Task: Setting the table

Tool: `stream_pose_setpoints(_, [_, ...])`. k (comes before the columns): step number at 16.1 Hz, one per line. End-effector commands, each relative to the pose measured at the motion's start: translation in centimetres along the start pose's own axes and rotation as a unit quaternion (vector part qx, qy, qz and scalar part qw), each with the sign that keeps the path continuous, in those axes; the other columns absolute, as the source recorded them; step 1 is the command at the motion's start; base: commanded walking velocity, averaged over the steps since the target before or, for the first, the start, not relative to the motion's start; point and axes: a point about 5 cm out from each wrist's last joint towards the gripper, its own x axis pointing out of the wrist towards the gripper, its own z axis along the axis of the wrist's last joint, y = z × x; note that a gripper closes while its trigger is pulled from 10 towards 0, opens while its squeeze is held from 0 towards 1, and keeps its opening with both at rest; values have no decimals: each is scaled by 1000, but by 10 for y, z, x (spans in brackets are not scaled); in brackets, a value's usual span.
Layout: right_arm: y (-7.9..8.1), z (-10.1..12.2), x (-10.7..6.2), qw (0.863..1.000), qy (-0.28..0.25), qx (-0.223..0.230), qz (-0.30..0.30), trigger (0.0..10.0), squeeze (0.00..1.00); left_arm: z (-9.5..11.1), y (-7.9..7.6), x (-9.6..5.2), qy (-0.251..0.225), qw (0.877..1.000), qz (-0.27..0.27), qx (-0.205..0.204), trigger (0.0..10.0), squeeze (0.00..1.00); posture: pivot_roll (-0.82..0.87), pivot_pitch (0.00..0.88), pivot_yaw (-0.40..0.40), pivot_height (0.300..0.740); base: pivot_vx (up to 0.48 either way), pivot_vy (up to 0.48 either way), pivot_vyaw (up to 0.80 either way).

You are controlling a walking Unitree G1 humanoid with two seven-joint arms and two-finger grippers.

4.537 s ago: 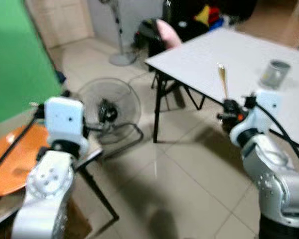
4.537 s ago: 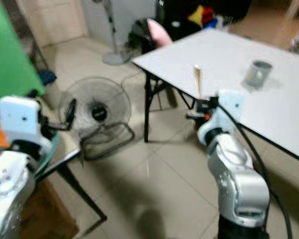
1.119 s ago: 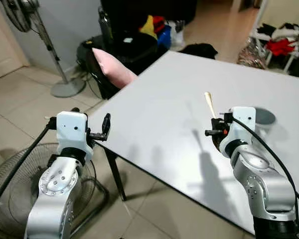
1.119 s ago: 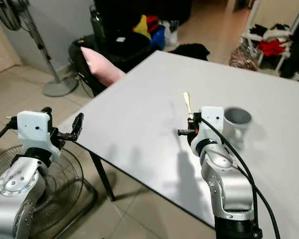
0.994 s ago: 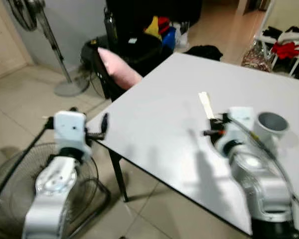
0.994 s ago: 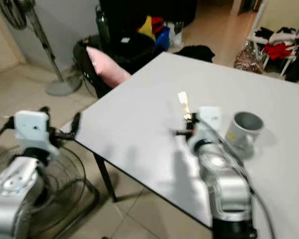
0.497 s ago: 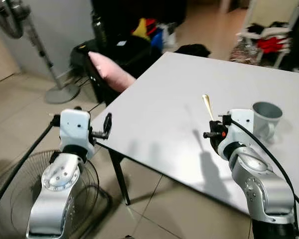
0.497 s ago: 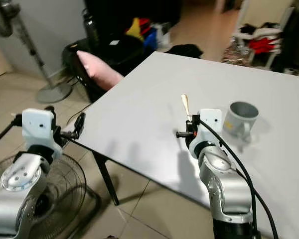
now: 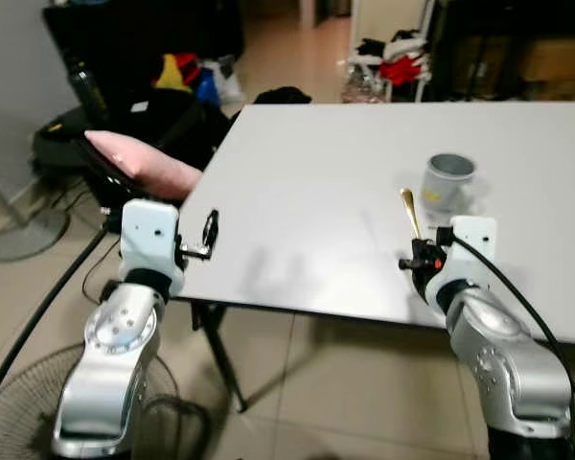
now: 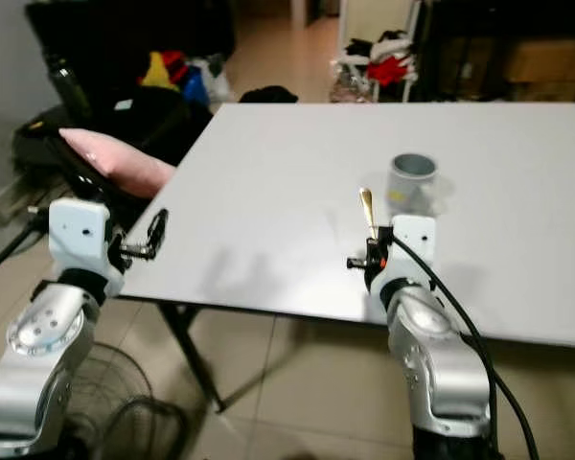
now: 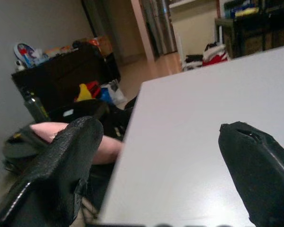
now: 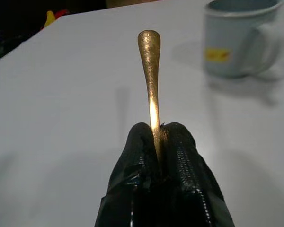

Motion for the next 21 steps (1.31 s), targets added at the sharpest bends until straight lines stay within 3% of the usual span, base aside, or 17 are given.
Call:
stream_pose_setpoints(1, [7,8,0,1000,-15,-1,12,10000,0,-3,4,1,9,1000,13,14,10000,0,-121,0,109,740,0,-341,-694])
stream_pose_setpoints(3, [7,15,3,999,-28,-6,16,10000,0,-3,4,3,10,1000,16,7,10000,0,-122,0,104,740,0,-480,-228])
stream_pose_setpoints(8, [16,27,21,998,-23,-22,54,10000,0,-8,-1,-6,22,1000,7,-4,10000,0,-111,0,80,740,0,0,0])
stream_pose_setpoints(10, [25,30,34,997,-16,-41,62,10000,0,-11,-7,-9,30,999,-31,5,10000,0,-103,0,73,740,0,0,0])
stream_pose_setpoints(12, [23,29,39,997,-7,-54,47,10000,0,-11,-14,-11,32,997,-66,15,10000,0,-98,0,72,740,0,0,0])
stream_pose_setpoints(16, [-8,20,37,997,38,-75,0,10000,0,-12,-30,-16,32,995,-93,-7,10000,0,-113,0,74,740,0,0,0])
stream_pose_setpoints(17, [-23,17,33,995,44,-87,-12,10000,0,-11,-35,-17,32,994,-102,-10,10000,0,-116,0,74,740,0,0,0])
stream_pose_setpoints(21, [-50,17,29,993,41,-115,-1,10000,0,-11,-46,-17,31,991,-126,-22,10000,0,-152,0,91,740,0,0,0])
